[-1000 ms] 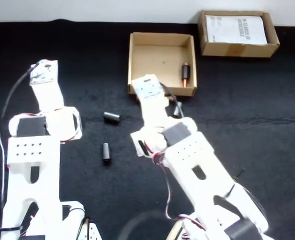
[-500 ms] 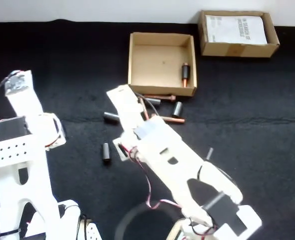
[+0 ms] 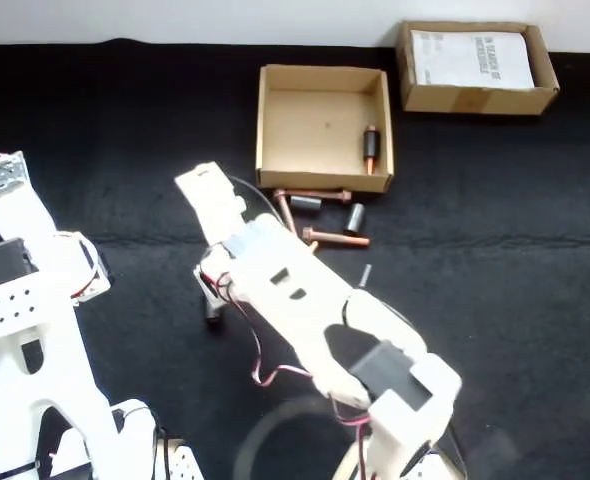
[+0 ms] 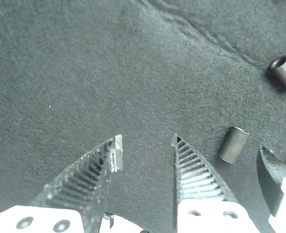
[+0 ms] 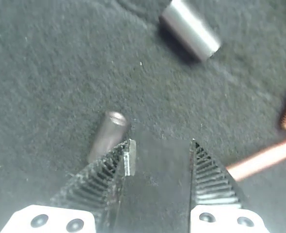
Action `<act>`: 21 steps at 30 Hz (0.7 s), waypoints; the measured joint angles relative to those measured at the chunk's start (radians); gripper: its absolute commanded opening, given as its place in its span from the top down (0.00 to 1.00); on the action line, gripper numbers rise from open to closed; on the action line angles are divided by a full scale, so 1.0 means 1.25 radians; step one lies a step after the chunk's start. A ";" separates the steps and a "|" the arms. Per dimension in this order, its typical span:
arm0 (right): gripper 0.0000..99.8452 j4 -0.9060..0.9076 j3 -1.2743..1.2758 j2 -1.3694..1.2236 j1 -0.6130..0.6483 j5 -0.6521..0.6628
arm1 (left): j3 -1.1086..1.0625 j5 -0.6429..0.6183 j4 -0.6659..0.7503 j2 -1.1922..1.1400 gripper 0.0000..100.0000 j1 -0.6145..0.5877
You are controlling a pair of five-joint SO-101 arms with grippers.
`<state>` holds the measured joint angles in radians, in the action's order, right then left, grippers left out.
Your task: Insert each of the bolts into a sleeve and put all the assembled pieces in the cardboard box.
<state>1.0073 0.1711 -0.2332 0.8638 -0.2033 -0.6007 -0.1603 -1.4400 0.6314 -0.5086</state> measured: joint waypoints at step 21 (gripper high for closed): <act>0.83 0.074 -0.131 -0.075 0.093 -0.034 | -0.050 0.031 0.000 0.000 0.83 -0.072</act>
<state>1.0994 0.0069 -0.3268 0.9805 -0.2463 -0.6636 -0.1220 -1.4400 0.6314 -0.5992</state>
